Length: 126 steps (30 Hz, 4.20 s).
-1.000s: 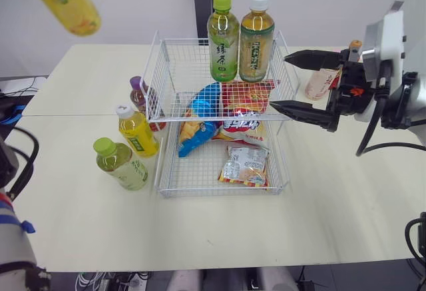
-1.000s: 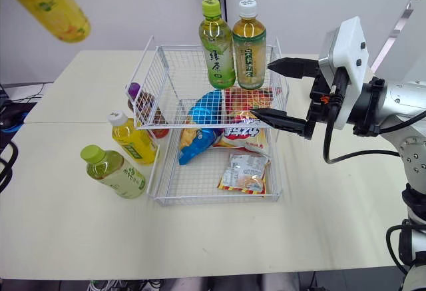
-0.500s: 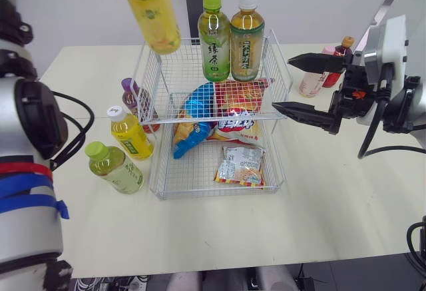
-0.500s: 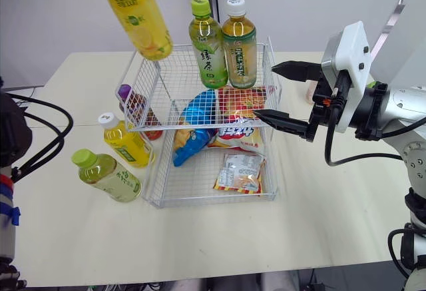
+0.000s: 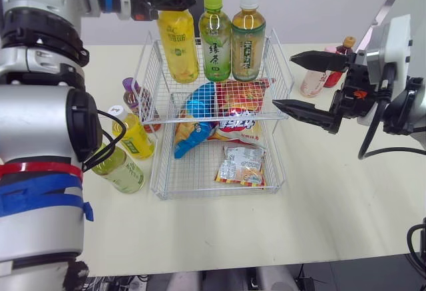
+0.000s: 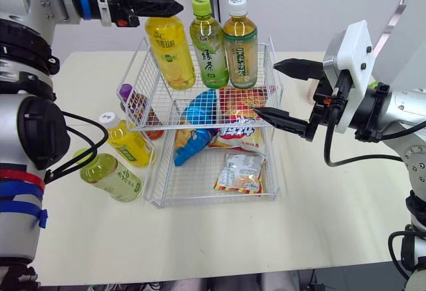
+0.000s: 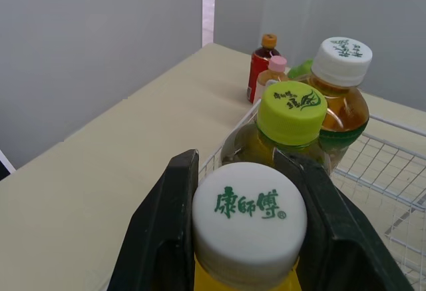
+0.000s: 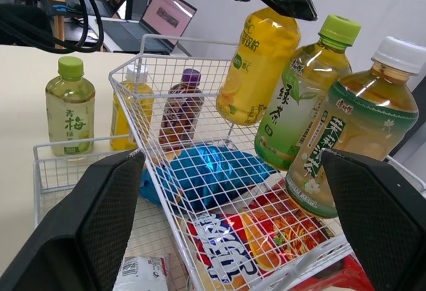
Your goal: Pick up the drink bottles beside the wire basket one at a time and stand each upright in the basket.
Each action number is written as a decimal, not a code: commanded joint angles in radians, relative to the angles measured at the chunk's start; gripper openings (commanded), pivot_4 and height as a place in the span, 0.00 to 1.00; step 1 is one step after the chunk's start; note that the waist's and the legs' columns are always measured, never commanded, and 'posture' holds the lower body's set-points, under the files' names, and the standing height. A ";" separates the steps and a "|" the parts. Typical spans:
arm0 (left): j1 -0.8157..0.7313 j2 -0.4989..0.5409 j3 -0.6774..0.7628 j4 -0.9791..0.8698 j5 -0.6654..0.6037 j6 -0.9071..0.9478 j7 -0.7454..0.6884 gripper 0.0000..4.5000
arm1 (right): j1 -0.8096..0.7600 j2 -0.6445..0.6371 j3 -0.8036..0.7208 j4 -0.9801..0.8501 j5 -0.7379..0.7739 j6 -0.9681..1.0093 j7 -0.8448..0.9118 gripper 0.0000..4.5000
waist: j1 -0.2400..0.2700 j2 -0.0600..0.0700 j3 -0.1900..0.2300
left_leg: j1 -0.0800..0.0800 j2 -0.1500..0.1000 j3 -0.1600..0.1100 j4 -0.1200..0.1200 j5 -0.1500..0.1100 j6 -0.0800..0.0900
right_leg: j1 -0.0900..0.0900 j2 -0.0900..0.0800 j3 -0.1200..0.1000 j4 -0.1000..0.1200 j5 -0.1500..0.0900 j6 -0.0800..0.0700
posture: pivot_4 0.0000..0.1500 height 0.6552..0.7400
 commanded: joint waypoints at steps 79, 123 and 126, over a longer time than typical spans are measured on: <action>1.640 -0.086 0.892 -1.994 -0.546 0.647 0.719 0.99 | -0.157 0.129 0.176 0.208 -0.025 -0.177 0.540 1.00 | 0.027 0.001 -0.002 | 0.008 0.015 0.004 0.001 0.000 -0.001 | 0.003 0.008 0.007 -0.002 0.008 -0.009 | 1.00 0.89; 1.267 0.848 0.891 -1.162 -0.993 0.535 0.394 0.30 | -0.168 0.011 0.070 0.222 -0.011 -0.107 0.459 1.00 | 0.024 0.001 0.000 | 0.007 0.017 0.014 -0.013 0.000 -0.001 | 0.001 0.009 0.007 -0.018 0.010 -0.008 | 1.00 0.89; 0.929 0.895 0.583 -1.055 -1.047 0.457 0.382 0.30 | -0.121 -0.024 0.035 0.184 0.004 -0.078 0.439 1.00 | 0.031 0.000 0.000 | 0.007 0.017 0.014 -0.014 0.000 -0.001 | 0.002 0.009 0.006 -0.018 0.010 -0.008 | 1.00 0.89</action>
